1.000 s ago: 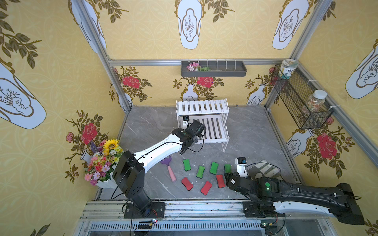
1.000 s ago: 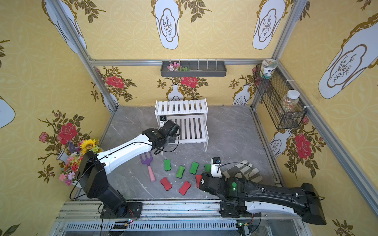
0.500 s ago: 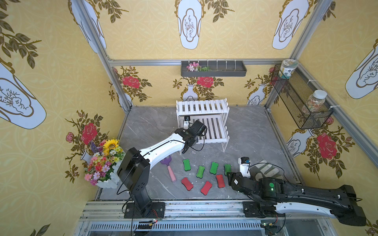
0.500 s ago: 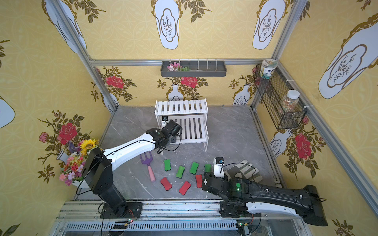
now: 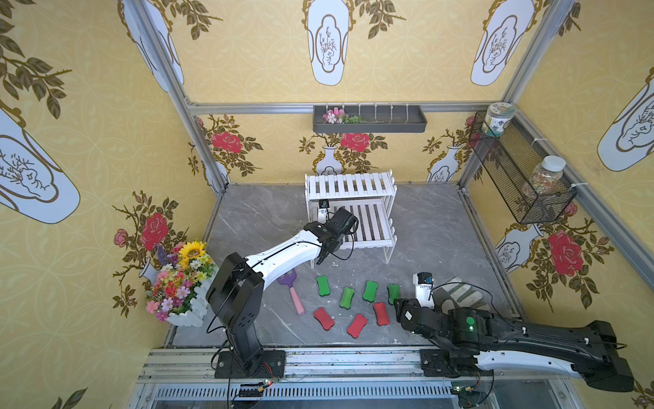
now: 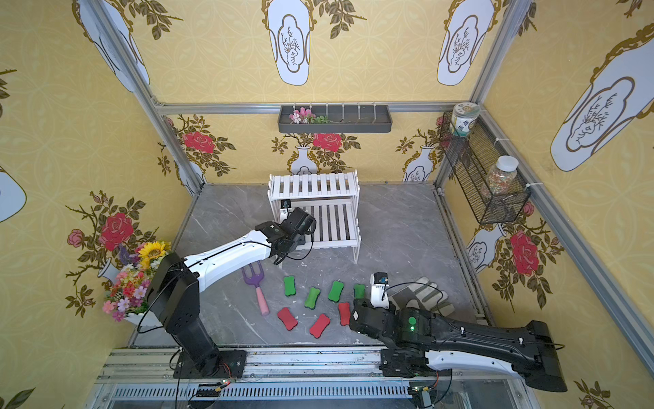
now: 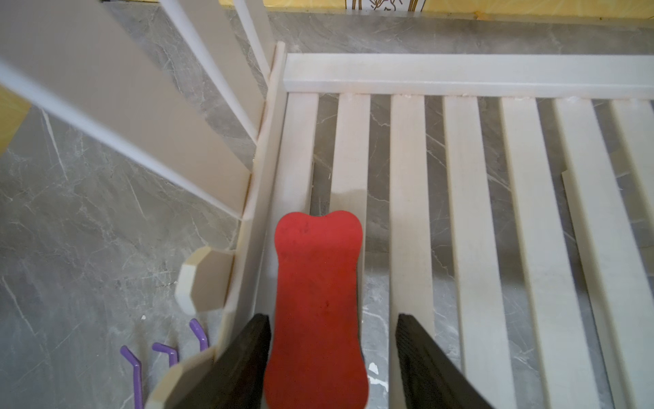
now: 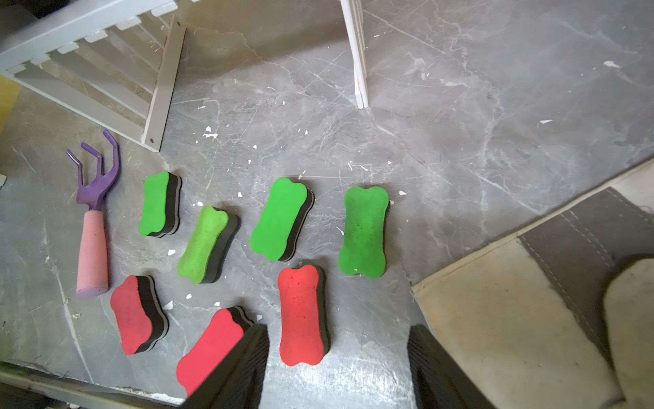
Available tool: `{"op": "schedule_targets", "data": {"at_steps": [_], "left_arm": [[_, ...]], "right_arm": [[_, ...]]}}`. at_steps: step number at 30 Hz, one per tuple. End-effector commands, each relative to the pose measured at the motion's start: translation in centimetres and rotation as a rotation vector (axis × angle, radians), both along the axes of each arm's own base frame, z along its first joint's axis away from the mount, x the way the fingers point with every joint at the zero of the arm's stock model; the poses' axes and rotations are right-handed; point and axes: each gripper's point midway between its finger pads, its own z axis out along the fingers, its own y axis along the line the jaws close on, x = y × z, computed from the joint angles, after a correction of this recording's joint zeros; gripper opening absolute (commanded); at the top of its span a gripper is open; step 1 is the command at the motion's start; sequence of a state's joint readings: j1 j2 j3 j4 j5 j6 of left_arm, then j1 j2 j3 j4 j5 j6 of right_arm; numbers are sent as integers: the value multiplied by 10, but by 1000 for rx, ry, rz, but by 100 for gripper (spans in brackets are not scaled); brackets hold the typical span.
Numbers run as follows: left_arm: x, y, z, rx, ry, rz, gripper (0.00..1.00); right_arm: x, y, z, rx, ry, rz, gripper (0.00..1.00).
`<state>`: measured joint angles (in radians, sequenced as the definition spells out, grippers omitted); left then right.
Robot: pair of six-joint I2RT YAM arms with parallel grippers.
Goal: Remove the whiteboard erasers from the shelf
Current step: Pick up the whiteboard eraser from the shelf, then place the whiteboard eraser at the center of the board.
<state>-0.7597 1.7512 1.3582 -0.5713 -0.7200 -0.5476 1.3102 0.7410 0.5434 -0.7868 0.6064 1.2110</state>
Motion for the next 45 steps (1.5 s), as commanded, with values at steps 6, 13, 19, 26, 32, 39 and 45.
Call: {"op": "schedule_targets", "data": {"at_steps": [6, 13, 19, 26, 32, 39, 45], "left_arm": [[2, -5, -11, 6, 13, -23, 53], [1, -9, 1, -38, -3, -45, 43], [-3, -14, 16, -78, -5, -71, 38], [-25, -15, 32, -165, 18, -91, 35], [-68, -20, 48, -169, 2, -130, 35], [-128, -17, 58, -197, 7, -140, 35], [-177, -4, 42, -179, 62, -107, 35]], "right_arm": [[2, -5, 3, -6, -14, -27, 67], [3, -5, 3, -7, -14, -35, 67], [3, -5, 2, -10, -13, -39, 67], [4, -6, 4, -11, -18, -44, 67], [5, -8, 7, -14, -26, -49, 67], [5, -10, 10, -19, -33, -52, 67], [7, -8, 13, -22, -39, -53, 67]]}}
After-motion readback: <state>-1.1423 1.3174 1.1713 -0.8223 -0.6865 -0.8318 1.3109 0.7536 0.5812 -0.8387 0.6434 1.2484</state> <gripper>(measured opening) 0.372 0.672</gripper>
